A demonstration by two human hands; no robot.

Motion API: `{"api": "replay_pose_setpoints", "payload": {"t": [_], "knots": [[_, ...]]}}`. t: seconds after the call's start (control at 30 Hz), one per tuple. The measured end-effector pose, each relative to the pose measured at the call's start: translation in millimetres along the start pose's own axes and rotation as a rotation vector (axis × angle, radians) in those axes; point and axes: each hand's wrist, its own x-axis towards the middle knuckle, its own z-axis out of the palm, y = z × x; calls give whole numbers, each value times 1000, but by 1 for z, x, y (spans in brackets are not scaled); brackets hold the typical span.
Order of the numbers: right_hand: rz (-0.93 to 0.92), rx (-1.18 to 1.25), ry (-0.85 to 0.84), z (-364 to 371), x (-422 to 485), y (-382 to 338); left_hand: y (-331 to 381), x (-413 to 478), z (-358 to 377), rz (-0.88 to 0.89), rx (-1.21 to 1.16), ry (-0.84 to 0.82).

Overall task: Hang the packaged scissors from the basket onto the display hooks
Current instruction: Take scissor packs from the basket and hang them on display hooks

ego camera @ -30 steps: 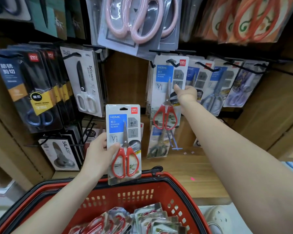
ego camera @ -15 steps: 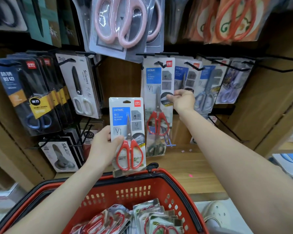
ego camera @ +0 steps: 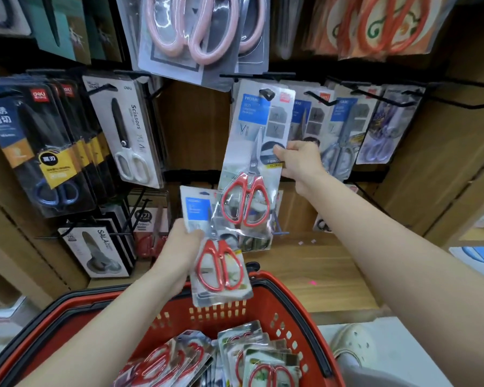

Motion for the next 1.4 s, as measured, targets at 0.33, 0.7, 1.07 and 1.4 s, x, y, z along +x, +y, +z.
{"api": "replay_pose_setpoints", "payload": {"t": [0.33,0.7,1.07,1.4], "knots": [[-46,55,-45,8,-20,3,7,10,27,-100,-323,15],[23,37,-251,10,-45,-8,12,26,21,92,-339,76],[-85,17,59,0,-56,-15,6,6,-8,184,-141,100],[-100,-111,54,-19,-115,-7,1,-9,-21,243,-31,165]]}}
